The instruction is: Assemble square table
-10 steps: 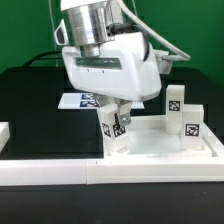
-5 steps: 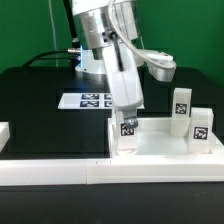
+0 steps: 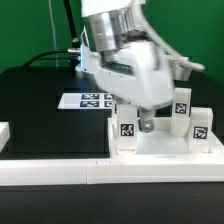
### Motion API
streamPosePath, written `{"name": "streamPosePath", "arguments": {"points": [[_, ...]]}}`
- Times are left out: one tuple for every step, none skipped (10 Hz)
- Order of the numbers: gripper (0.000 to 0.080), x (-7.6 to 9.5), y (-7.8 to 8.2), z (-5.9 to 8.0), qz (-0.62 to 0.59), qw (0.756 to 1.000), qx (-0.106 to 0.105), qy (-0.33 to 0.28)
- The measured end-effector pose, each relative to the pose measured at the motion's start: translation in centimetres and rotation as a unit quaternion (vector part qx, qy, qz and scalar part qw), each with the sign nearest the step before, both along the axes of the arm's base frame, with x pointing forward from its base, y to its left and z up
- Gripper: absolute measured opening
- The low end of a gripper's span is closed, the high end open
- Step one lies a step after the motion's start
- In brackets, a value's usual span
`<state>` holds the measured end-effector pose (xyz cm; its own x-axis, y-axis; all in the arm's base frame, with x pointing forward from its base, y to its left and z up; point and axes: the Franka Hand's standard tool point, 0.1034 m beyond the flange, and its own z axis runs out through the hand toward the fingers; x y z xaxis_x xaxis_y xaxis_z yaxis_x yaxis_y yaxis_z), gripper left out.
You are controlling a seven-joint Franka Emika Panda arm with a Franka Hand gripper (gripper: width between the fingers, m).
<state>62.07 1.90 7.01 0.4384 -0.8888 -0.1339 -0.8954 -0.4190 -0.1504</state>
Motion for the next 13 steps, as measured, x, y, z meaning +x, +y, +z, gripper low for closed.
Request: {"name": "streamPosePath", "arguments": {"points": [[0.0641, 0.0, -0.1, 0.0, 0.01, 1.0, 0.0, -0.003], [0.0647, 0.0, -0.2, -0.1, 0.036, 0.999, -0.002, -0.008], [0.0647, 0.0, -0.2, -0.1, 0.081, 0.997, -0.007, -0.016], [0.0648, 0.0, -0.3, -0.1, 0.127, 0.992, -0.011, -0.024], [0.0648, -0.1, -1.2, 0.0, 0.234, 0.971, -0.035, -0.03], [0.0648, 0.2, -1.4, 0.3, 0.324, 0.944, -0.058, -0.037], [0.0648, 0.2, -1.3, 0.3, 0.355, 0.932, -0.058, -0.042], [0.0648, 0.2, -1.3, 0.3, 0.336, 0.94, -0.056, -0.04], [0.0527, 0.2, -1.3, 0.3, 0.337, 0.939, -0.056, -0.04], [0.0389, 0.2, -1.3, 0.3, 0.333, 0.94, -0.055, -0.039], [0.0389, 0.2, -1.2, 0.3, 0.294, 0.954, -0.052, -0.034], [0.0291, 0.2, -1.2, 0.3, 0.267, 0.962, -0.05, -0.03], [0.0291, 0.2, -1.2, 0.3, 0.234, 0.971, -0.048, -0.024]]}}
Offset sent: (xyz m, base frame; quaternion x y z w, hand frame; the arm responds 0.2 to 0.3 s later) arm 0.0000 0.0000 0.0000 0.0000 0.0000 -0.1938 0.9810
